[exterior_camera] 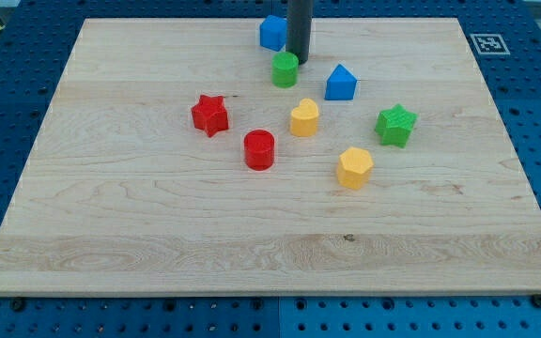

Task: Slide the blue cube towards the red star

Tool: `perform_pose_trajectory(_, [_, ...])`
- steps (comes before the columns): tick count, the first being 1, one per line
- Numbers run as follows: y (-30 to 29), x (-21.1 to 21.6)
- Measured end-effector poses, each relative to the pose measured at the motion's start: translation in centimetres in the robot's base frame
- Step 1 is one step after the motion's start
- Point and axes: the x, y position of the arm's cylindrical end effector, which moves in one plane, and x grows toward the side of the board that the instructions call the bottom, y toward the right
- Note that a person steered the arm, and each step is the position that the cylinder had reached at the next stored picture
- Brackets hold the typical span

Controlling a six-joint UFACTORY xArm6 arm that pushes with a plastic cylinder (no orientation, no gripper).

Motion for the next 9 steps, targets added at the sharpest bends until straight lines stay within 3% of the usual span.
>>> perform_pose_trajectory(1, [0.0,1.4])
perform_pose_trajectory(4, [1.2,-1.7])
perform_pose_trajectory(6, [4.8,-9.1])
perform_pose_trajectory(9, [-4.0,-7.8])
